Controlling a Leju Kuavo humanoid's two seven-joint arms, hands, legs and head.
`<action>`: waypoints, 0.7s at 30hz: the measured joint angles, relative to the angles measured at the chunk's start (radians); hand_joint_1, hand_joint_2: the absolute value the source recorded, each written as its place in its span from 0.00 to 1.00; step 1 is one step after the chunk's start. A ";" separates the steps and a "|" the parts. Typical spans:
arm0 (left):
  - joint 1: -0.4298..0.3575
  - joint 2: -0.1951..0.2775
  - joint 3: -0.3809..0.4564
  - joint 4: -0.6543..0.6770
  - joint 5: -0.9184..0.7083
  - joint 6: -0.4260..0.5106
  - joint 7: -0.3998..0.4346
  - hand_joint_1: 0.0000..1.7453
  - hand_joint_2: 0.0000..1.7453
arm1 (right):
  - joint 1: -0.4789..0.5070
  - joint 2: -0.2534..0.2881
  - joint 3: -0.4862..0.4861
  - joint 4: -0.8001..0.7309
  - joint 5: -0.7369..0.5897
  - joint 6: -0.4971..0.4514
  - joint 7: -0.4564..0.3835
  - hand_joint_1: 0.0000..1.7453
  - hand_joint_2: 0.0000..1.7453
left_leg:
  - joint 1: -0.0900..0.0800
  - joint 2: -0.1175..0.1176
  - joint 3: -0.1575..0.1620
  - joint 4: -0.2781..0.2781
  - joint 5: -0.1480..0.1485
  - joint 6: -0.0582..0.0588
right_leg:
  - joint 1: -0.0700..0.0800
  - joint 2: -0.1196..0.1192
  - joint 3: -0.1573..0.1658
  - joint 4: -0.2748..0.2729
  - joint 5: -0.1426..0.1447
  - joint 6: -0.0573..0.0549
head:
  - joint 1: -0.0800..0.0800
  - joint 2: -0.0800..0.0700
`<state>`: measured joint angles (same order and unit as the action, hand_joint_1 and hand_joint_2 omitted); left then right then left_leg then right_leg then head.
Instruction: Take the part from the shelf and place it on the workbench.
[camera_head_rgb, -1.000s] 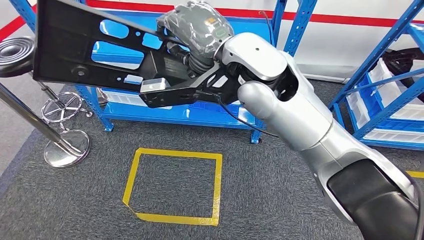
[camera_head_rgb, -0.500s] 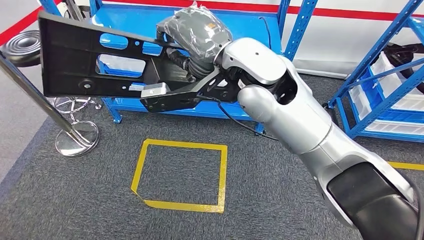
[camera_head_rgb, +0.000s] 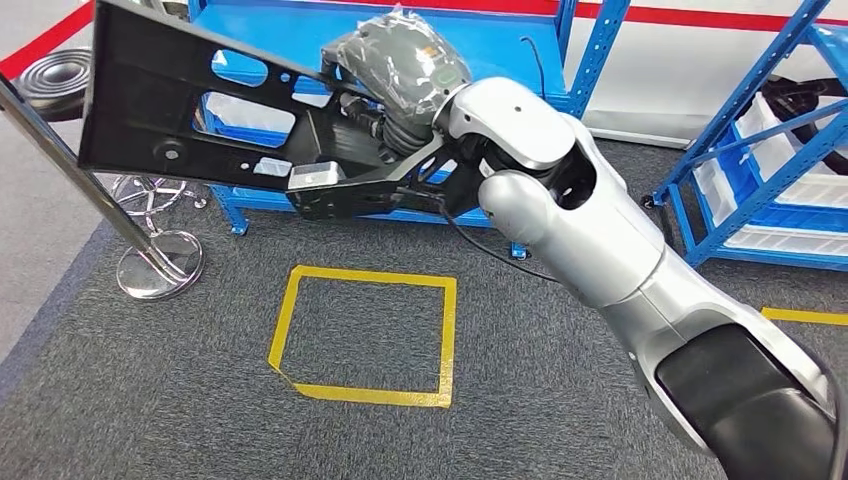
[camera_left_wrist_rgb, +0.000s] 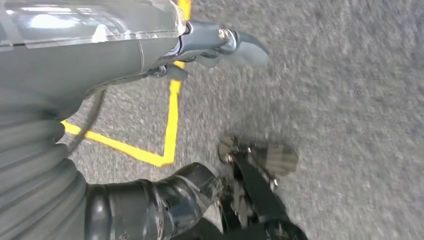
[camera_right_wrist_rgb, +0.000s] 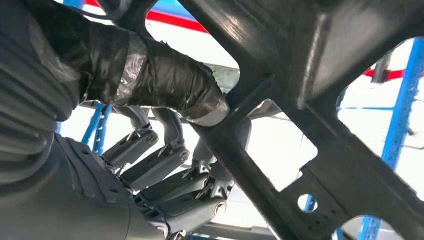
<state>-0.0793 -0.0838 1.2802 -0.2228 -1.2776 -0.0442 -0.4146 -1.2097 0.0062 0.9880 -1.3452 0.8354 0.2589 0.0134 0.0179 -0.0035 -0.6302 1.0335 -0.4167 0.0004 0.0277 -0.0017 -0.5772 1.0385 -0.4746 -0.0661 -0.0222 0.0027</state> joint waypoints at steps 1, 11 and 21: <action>0.000 0.000 0.000 0.000 0.000 0.000 0.000 0.00 1.00 | -0.001 0.000 0.000 0.000 0.002 0.000 0.001 1.00 1.00 | 0.000 0.000 0.000 -0.003 0.001 -0.005 | -0.003 -0.002 0.005 -0.014 0.009 0.002 | 0.000 0.000; 0.003 0.009 0.000 0.000 -0.002 -0.001 -0.002 0.00 1.00 | -0.005 0.003 0.000 0.000 0.016 0.000 0.003 1.00 1.00 | 0.012 0.029 -0.017 0.102 -0.051 -0.055 | -0.030 -0.053 -0.019 -0.009 0.022 0.027 | -0.001 0.000; 0.001 0.011 0.000 0.000 -0.013 0.000 -0.005 0.00 1.00 | -0.005 -0.002 0.000 0.002 0.023 0.004 0.004 1.00 1.00 | 0.007 0.000 0.008 0.007 -0.016 0.020 | -0.034 -0.009 -0.112 0.215 -0.113 0.070 | 0.000 0.000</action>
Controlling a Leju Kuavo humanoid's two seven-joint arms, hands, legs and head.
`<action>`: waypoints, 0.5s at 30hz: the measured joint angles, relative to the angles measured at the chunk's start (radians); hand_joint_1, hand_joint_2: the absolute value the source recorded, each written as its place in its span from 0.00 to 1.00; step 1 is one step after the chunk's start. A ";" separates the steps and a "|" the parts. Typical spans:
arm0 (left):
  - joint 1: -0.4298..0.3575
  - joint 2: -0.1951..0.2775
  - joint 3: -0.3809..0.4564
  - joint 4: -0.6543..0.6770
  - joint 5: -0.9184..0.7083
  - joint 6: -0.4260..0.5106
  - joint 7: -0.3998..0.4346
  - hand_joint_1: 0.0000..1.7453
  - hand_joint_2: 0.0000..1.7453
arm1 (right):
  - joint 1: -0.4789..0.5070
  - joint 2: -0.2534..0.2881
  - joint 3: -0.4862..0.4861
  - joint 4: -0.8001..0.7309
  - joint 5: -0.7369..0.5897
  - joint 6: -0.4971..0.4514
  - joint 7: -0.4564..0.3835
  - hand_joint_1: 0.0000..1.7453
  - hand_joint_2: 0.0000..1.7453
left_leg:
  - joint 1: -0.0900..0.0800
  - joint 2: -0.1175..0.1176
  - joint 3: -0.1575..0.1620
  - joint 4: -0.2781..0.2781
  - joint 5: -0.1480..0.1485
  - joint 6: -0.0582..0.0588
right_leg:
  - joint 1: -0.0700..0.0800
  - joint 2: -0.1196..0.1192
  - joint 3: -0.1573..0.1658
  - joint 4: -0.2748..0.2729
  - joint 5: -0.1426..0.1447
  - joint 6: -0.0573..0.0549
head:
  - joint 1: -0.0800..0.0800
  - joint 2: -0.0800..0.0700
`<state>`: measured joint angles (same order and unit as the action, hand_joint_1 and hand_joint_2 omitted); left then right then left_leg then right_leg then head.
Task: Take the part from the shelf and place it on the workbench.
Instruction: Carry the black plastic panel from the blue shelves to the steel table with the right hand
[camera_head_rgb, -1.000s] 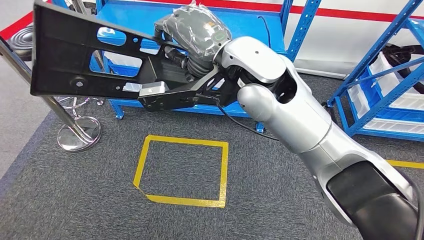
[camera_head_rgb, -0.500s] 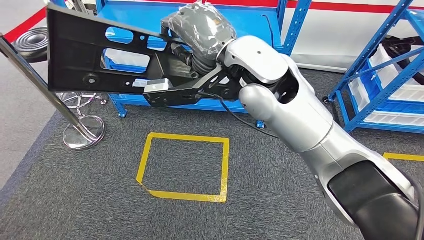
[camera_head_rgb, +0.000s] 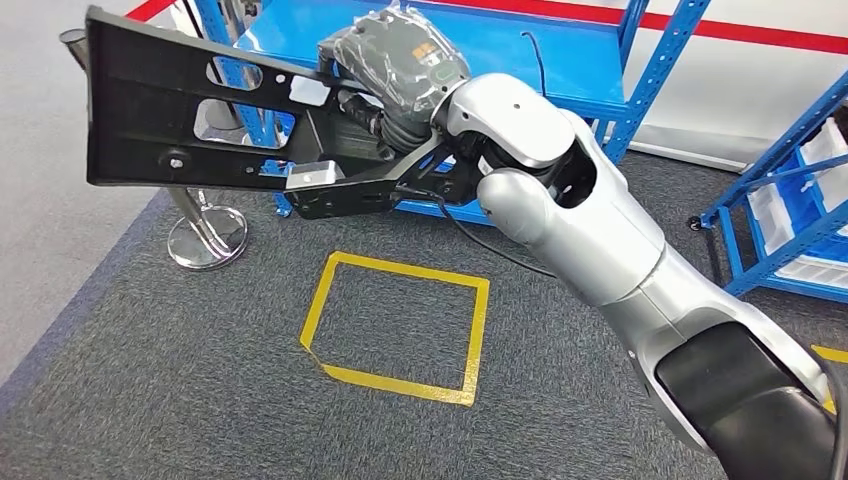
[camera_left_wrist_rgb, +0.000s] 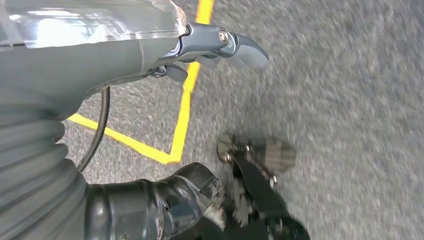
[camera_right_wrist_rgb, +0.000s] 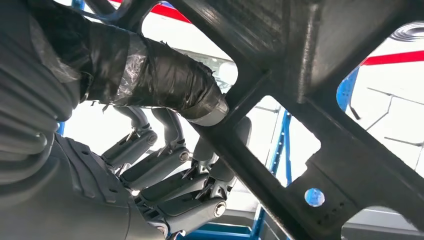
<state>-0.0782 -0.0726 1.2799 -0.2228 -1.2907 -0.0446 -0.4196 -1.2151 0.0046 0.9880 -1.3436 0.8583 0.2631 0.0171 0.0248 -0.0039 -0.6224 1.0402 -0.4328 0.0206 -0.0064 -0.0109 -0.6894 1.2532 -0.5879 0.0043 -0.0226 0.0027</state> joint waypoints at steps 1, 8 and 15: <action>0.000 0.000 0.000 0.000 0.000 0.001 0.000 0.00 1.00 | 0.001 -0.002 0.000 0.001 0.000 0.001 0.000 1.00 1.00 | 0.000 -0.010 -0.003 0.001 0.002 0.001 | -0.001 0.004 -0.021 0.051 -0.018 0.001 | 0.000 0.000; 0.000 0.000 0.000 0.000 0.003 0.009 0.001 0.00 1.00 | -0.001 -0.004 0.000 0.002 0.001 0.002 -0.001 1.00 1.00 | 0.000 -0.072 -0.019 0.004 0.016 -0.015 | -0.006 0.065 0.089 -0.161 0.098 -0.013 | 0.000 0.000; 0.003 0.004 0.000 0.000 0.003 0.006 0.003 0.00 1.00 | -0.009 -0.001 0.000 0.004 0.000 0.012 -0.005 1.00 1.00 | 0.001 -0.028 -0.083 0.097 -0.033 -0.057 | -0.007 0.022 0.101 -0.221 0.125 -0.036 | -0.003 0.000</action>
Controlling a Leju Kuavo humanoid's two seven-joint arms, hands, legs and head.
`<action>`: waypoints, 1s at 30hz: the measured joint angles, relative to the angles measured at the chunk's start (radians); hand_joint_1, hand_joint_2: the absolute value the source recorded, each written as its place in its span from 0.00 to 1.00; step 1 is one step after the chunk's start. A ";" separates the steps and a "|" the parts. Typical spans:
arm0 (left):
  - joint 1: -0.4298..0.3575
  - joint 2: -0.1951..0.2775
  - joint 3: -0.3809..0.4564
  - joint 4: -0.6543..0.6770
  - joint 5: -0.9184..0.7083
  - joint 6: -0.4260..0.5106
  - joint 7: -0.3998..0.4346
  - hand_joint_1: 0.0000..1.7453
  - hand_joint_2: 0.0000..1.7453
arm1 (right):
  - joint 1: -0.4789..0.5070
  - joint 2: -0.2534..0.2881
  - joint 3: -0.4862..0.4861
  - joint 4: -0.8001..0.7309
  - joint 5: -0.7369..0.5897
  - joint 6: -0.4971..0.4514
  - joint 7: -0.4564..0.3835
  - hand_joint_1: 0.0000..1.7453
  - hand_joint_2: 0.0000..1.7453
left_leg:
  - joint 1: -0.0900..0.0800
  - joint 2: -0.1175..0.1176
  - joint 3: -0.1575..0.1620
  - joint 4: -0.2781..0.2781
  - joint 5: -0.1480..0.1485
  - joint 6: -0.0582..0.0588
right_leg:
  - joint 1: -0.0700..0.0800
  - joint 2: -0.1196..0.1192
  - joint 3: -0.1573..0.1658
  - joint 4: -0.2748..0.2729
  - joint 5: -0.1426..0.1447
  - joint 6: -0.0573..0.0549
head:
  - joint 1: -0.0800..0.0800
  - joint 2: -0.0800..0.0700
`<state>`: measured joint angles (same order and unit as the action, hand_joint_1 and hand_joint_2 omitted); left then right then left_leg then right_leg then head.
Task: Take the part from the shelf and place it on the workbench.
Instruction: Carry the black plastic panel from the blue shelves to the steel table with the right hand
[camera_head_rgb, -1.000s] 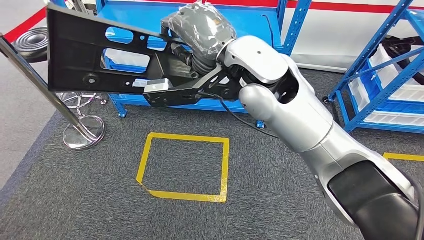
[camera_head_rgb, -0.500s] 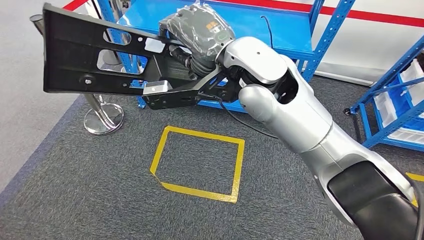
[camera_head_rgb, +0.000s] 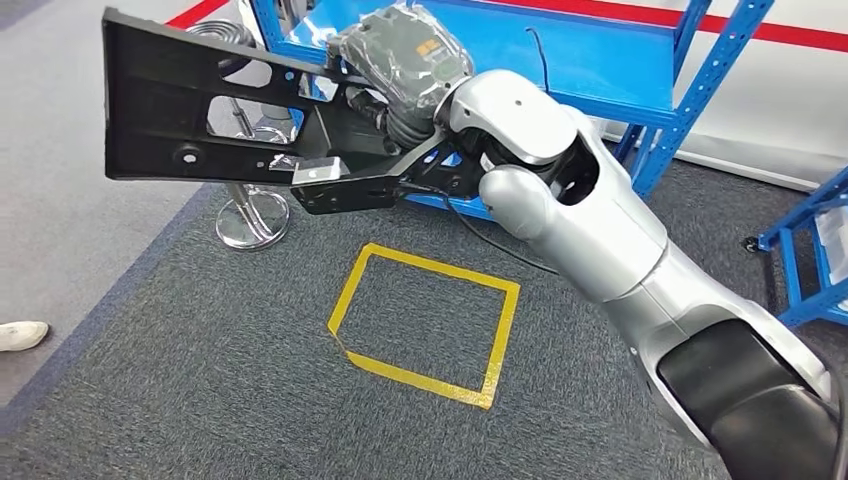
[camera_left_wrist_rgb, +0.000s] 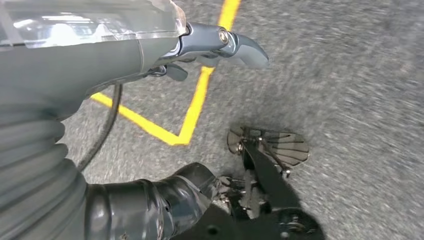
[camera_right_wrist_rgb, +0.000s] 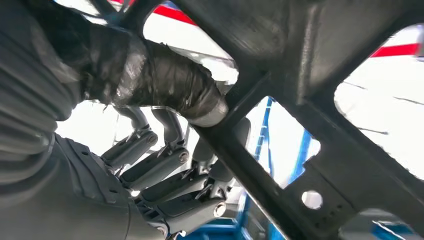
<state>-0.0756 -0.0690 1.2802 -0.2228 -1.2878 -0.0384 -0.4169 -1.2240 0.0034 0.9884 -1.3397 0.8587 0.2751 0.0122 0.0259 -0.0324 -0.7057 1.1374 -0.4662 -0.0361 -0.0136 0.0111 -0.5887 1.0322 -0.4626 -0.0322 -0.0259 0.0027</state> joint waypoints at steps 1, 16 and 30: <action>-0.001 0.000 0.000 0.000 0.000 -0.001 0.000 0.00 1.00 | -0.001 0.000 0.000 0.001 0.000 0.002 -0.001 1.00 1.00 | 0.000 0.016 -0.026 0.065 -0.033 -0.003 | 0.003 -0.012 -0.001 0.000 0.001 -0.002 | 0.000 0.000; -0.003 0.002 0.000 0.000 -0.007 0.001 -0.002 0.00 1.00 | -0.013 0.014 0.005 0.009 -0.003 0.013 -0.003 1.00 1.00 | -0.011 0.033 0.086 -0.127 0.057 0.069 | 0.014 -0.030 -0.073 0.165 -0.102 0.030 | 0.001 0.000; 0.001 0.001 0.000 0.000 0.000 -0.001 0.007 0.00 1.00 | -0.009 0.032 0.034 0.032 -0.006 0.012 0.006 1.00 1.00 | 0.003 -0.015 -0.006 -0.031 0.039 0.005 | -0.010 0.010 0.003 0.016 -0.015 0.007 | -0.005 0.000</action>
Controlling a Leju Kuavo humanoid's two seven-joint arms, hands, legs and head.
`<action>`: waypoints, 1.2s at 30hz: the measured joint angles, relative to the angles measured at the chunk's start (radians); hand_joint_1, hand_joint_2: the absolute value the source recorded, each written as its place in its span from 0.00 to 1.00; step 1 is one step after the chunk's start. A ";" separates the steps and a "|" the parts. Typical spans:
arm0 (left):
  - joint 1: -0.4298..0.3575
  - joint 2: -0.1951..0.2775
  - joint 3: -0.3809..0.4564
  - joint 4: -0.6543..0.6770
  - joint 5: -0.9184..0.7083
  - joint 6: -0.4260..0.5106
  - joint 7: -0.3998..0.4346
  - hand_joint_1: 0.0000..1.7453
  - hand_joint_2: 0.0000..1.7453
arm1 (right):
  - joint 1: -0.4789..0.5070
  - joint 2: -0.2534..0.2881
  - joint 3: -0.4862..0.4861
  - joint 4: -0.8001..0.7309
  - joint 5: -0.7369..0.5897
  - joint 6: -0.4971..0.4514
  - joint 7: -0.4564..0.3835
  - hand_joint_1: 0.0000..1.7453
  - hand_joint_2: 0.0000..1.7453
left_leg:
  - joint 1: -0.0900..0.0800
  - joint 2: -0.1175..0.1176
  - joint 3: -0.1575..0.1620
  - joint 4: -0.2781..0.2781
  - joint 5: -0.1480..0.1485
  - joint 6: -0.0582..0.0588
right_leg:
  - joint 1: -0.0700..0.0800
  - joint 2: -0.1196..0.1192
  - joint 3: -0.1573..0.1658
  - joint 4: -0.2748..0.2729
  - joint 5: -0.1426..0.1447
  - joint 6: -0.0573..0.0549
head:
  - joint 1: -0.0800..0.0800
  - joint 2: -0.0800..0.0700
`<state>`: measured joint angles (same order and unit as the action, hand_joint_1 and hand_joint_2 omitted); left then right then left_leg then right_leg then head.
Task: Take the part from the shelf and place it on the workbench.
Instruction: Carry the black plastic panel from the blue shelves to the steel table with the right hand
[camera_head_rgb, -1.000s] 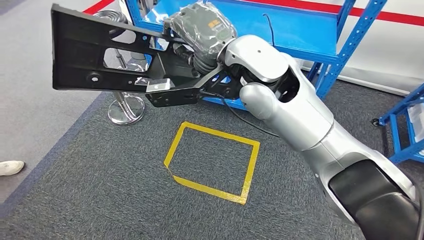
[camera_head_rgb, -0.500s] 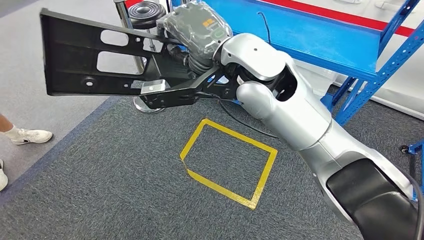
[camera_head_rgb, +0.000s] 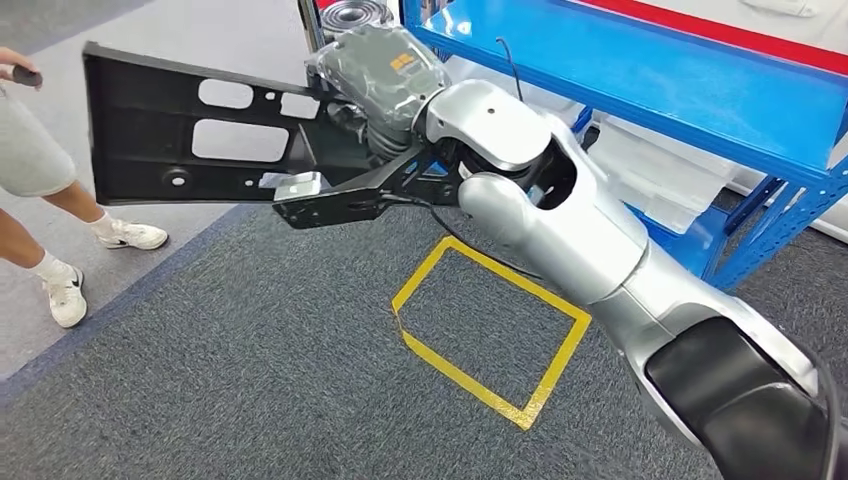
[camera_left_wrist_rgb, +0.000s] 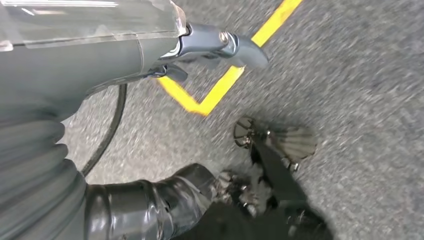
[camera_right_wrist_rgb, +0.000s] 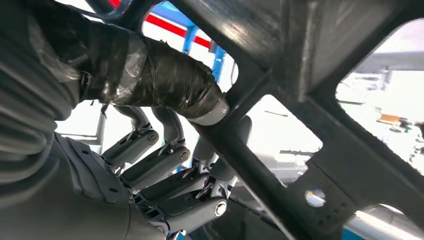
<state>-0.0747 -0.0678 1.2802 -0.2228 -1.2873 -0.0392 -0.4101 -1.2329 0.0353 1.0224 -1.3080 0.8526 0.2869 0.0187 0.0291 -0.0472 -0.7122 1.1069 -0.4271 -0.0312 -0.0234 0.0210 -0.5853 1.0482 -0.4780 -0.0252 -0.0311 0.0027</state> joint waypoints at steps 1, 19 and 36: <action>-0.001 0.000 0.000 0.000 0.000 0.000 0.000 0.00 1.00 | 0.000 0.002 0.000 0.003 0.000 0.000 0.000 1.00 1.00 | -0.002 0.026 -0.026 0.063 -0.035 -0.002 | 0.004 -0.012 -0.001 -0.001 0.001 -0.003 | -0.002 0.000; -0.004 0.002 0.000 0.000 0.001 0.000 -0.002 0.00 1.00 | 0.006 0.007 0.000 0.024 0.000 -0.001 -0.001 1.00 1.00 | -0.018 0.022 0.088 -0.099 0.020 0.067 | 0.015 -0.024 -0.122 0.262 -0.129 0.031 | 0.000 0.000; -0.005 0.001 0.000 0.000 -0.005 0.003 -0.002 0.00 1.00 | 0.013 0.018 0.001 0.037 0.000 -0.008 -0.001 1.00 1.00 | -0.007 0.046 -0.053 0.150 -0.057 0.004 | 0.010 -0.068 -0.006 -0.009 0.008 -0.004 | -0.006 0.000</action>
<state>-0.0800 -0.0667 1.2802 -0.2231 -1.2923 -0.0365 -0.4118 -1.2199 0.0536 1.0231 -1.2711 0.8530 0.2793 0.0179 0.0223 -0.0007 -0.7651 1.2568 -0.4841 -0.0275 -0.0134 -0.0471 -0.5915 1.0391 -0.4705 -0.0295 -0.0372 0.0027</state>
